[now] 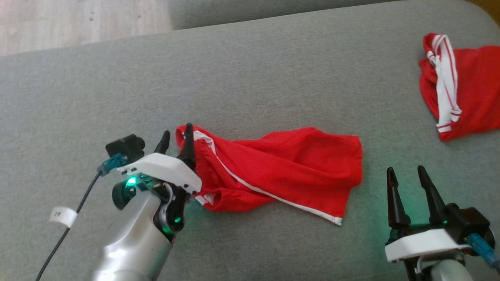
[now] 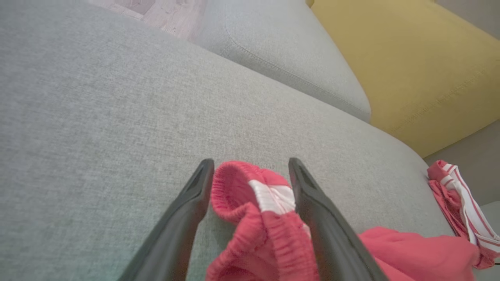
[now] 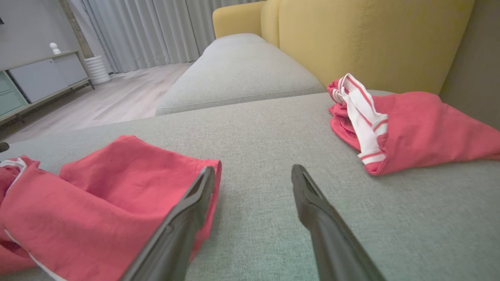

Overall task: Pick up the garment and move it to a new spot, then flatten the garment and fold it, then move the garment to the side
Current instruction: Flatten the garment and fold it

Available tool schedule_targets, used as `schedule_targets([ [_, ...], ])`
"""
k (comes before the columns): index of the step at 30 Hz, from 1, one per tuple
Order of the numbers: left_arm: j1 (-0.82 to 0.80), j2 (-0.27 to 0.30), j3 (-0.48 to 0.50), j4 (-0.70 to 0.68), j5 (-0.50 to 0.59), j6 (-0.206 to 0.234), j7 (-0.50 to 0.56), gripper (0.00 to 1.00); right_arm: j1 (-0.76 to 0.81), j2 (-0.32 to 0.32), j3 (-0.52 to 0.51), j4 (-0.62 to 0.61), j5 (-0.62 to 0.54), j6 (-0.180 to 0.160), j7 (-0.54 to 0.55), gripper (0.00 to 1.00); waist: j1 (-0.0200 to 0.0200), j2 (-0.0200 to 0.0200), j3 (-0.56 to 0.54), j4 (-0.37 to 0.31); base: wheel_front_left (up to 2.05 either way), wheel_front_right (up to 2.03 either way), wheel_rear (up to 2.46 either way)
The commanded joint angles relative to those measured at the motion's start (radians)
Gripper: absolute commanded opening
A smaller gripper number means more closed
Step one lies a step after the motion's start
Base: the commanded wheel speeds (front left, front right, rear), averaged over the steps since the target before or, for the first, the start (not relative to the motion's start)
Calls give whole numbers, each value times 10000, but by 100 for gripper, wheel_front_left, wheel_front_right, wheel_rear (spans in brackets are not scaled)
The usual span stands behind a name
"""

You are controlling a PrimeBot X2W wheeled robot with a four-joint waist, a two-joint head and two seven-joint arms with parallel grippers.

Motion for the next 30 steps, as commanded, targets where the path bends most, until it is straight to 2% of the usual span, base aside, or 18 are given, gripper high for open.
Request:
schedule_targets([
  [1,-319,118,223,-353,-29,-29,-116,100,-173,-72,210,-314,-72,-7,-92,100,0,0,8,59,0,0,0],
  [5,-302,32,12,-717,-11,-7,140,100,-195,-72,271,-323,-114,-7,-92,100,0,0,29,151,0,0,0],
  [14,-137,173,-325,-888,225,510,579,100,-192,-72,291,-321,-87,-7,-92,100,0,0,46,-36,0,0,0],
  [30,361,522,-363,-1528,125,767,823,100,-183,-72,212,-324,-28,-7,-92,100,0,0,57,31,0,0,0],
])
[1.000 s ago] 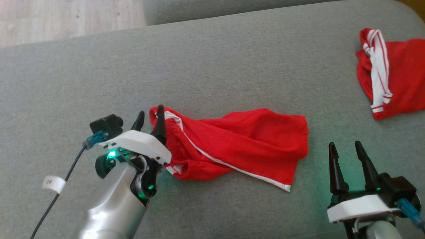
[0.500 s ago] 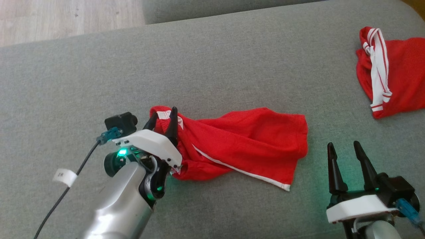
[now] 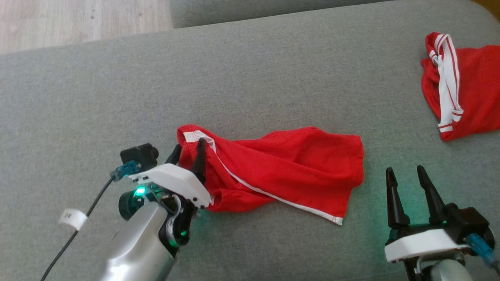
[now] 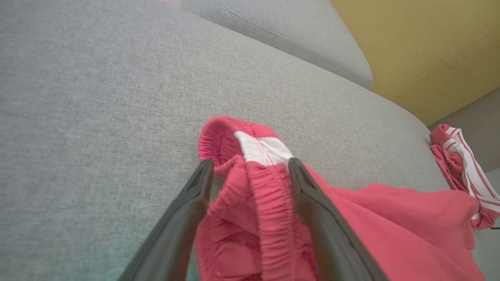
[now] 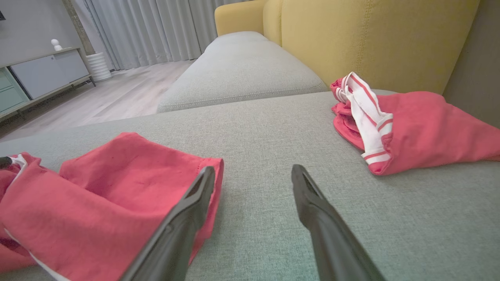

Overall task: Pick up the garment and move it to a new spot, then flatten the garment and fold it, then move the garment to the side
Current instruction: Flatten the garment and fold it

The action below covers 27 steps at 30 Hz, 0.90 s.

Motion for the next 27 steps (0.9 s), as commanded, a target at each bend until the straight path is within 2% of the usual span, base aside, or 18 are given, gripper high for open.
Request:
schedule_targets([
  [1,-243,206,257,-392,-52,45,33,100,-189,-72,213,-318,60,-7,-92,100,0,0,13,14,0,0,0],
  [6,-355,183,261,-437,-95,73,113,75,-229,-72,299,-302,76,-7,-92,100,0,0,29,-19,0,0,0],
  [8,-408,189,272,-416,-102,69,114,75,-257,-72,309,-291,83,-7,-92,100,0,0,42,-54,0,0,0],
  [10,-443,205,271,-381,-107,43,115,65,-273,-72,305,-279,89,-7,-92,100,0,0,50,-97,0,0,0],
  [11,-443,205,271,-381,-107,43,115,65,-273,-72,305,-279,89,-7,-92,100,0,0,50,-97,0,0,0],
  [13,-472,203,265,-352,-113,13,108,58,-276,-72,292,-270,95,-7,-92,100,0,0,57,-135,0,0,0],
  [14,-482,200,258,-341,-116,-3,105,47,-274,-72,288,-267,101,-7,-92,100,0,0,57,-148,0,0,0],
  [16,-495,197,242,-327,-117,-42,92,37,-266,-72,284,-257,110,-7,-92,100,0,0,43,-168,0,0,0],
  [21,-488,223,202,-363,-119,-132,63,1,-236,-72,258,-239,139,-7,-92,100,0,0,-24,-158,0,0,0],
  [27,-49,426,-17,-977,-34,-278,40,0,-93,-72,203,-232,124,-7,-92,100,0,0,-253,-36,0,0,0],
])
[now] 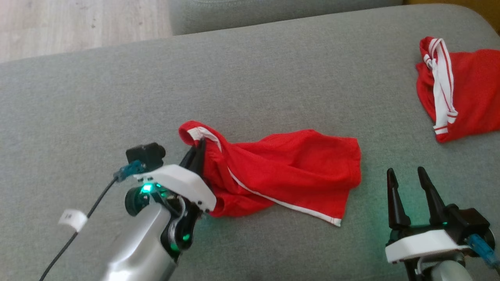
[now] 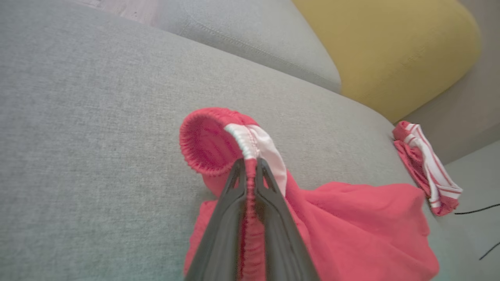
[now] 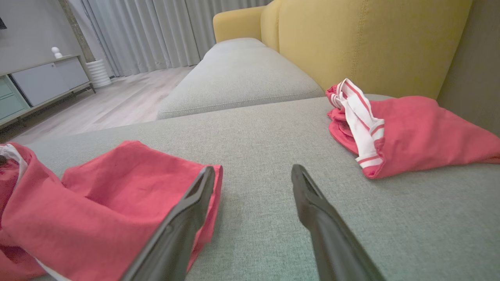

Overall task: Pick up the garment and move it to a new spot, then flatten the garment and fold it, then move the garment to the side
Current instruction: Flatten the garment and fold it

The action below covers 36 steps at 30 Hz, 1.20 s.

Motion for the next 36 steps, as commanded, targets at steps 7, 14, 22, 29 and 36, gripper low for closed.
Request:
schedule_targets([
  [7,888,1184,375,-2798,-206,-2,300,0,82,-72,52,-285,-42,-7,-92,100,1,0,-284,256,0,0,0],
  [14,1588,2216,591,-5971,-517,440,1134,0,101,-72,236,-217,94,-7,-92,100,1,0,-567,35,0,0,0],
  [22,948,2967,598,-8751,-266,1033,2322,0,169,-72,387,-148,359,-7,-92,100,1,0,-776,-501,0,0,0],
  [29,-360,2855,17,-9219,-34,1136,3558,0,-8,-72,696,-269,594,-7,-92,100,1,0,-708,-1020,0,0,0],
  [36,-1931,1844,-507,-7971,184,1221,4216,0,-507,-72,1326,-937,1129,-7,-92,100,1,0,-350,-1640,0,0,0],
])
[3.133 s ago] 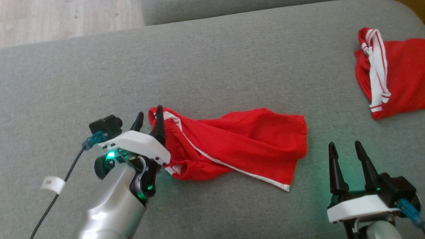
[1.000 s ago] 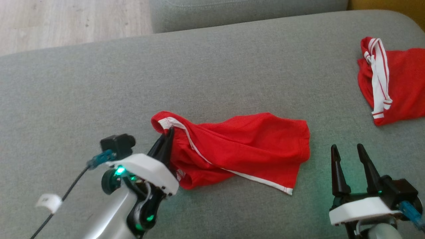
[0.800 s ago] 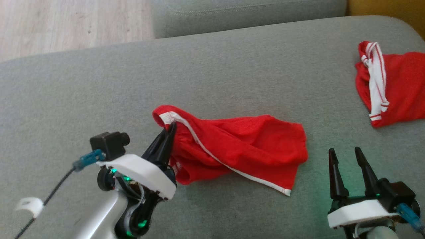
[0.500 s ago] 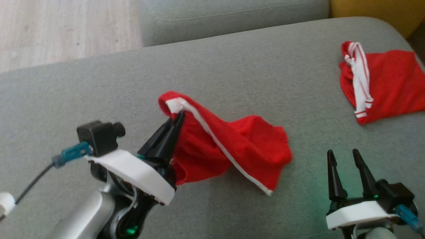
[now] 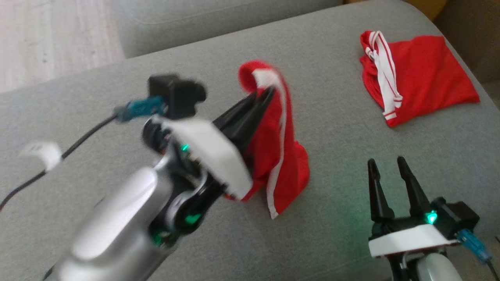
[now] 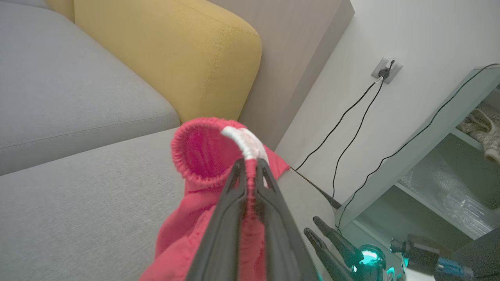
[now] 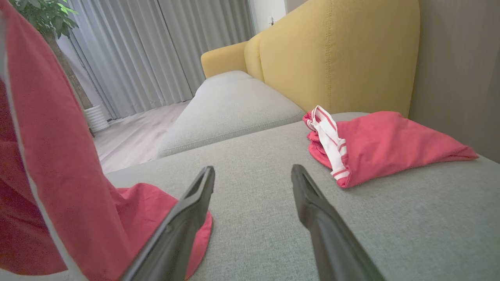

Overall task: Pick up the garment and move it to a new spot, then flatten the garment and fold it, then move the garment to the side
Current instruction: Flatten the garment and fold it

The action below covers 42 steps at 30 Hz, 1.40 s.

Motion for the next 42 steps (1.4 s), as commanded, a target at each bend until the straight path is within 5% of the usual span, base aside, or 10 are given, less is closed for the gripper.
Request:
schedule_targets([
  [1,-875,-170,405,-111,49,9,17,0,-470,-68,322,-401,92,-7,-92,100,-1,0,120,-118,0,0,0],
  [5,-1597,-733,383,907,198,41,-67,0,-591,-68,548,-579,212,-7,-92,100,-1,0,218,-221,0,0,0],
  [11,-1869,-267,960,2640,876,315,-841,0,-635,-68,811,-775,303,-7,-92,100,-1,0,225,-227,0,0,0],
  [24,3038,1549,1559,2574,-10,451,-2201,0,-88,-68,706,-688,-440,-7,-92,100,-1,0,-169,1033,0,0,0],
  [36,4505,617,1627,3568,-701,-92,-3588,0,-36,-68,634,-610,-1024,-7,-92,100,-1,0,79,2175,0,0,0],
  [37,4529,558,1617,3660,-693,-138,-3688,36,-48,-68,639,-597,-1051,-7,-92,100,-1,0,85,2204,0,0,0],
  [39,4621,521,1572,3812,-655,-222,-3833,72,-71,-68,660,-570,-1083,-7,-92,100,-1,0,93,2231,0,0,0],
  [40,4682,518,1564,3862,-648,-258,-3901,100,-82,-68,668,-565,-1081,-7,-92,100,-1,0,92,2237,0,0,0],
  [42,4842,544,1581,3931,-673,-293,-4001,100,-87,-68,668,-556,-1066,-7,-92,100,-1,0,78,2240,0,0,0],
])
